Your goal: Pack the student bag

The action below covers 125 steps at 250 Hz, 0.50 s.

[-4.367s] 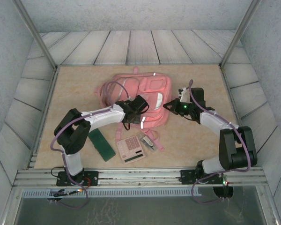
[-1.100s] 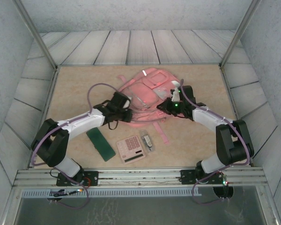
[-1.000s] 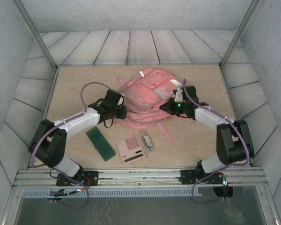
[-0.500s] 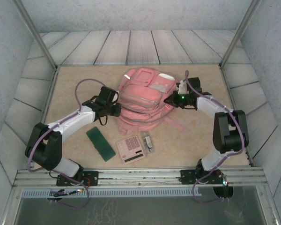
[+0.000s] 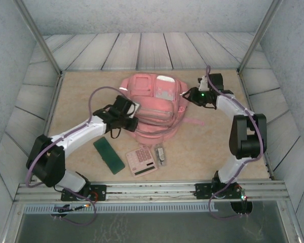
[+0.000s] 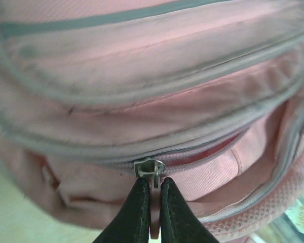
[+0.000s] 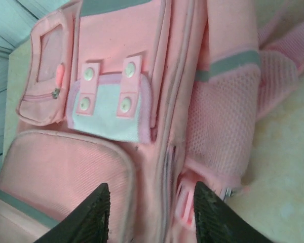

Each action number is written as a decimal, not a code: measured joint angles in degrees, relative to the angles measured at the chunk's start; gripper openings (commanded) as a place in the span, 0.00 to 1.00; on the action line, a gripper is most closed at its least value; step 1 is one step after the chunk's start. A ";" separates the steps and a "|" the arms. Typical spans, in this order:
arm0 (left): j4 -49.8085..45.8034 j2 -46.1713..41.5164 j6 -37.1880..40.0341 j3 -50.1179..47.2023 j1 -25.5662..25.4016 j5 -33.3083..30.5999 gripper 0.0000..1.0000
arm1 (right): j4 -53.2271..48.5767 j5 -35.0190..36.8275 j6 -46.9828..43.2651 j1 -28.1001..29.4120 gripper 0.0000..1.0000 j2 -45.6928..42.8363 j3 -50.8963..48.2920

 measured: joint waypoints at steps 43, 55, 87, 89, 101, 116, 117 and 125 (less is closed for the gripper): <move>0.66 9.51 0.00 8.55 -5.46 3.61 0.00 | 0.33 0.94 3.72 3.28 0.50 -12.98 -9.29; 1.22 11.96 0.02 10.95 -6.47 4.48 0.00 | 1.18 1.03 5.55 4.50 0.51 -15.80 -11.67; 2.84 16.61 0.13 15.98 -8.00 6.54 0.00 | 4.07 0.94 10.67 7.43 0.51 -20.76 -18.08; 2.93 16.76 0.11 16.17 -8.07 6.62 0.00 | 4.20 0.92 11.02 7.50 0.51 -20.92 -18.40; 3.41 17.68 0.13 17.18 -8.50 7.10 0.00 | 4.90 0.92 12.61 7.69 0.51 -21.31 -19.96; 4.04 18.43 0.09 17.68 -8.83 7.54 0.00 | 5.55 0.90 14.14 7.72 0.51 -21.35 -21.24; 4.09 18.45 0.09 17.70 -8.85 7.54 0.00 | 5.60 0.90 14.25 7.72 0.51 -21.35 -21.31; 4.35 18.64 0.04 17.70 -8.98 7.69 0.00 | 5.77 0.85 15.17 7.74 0.51 -21.35 -21.84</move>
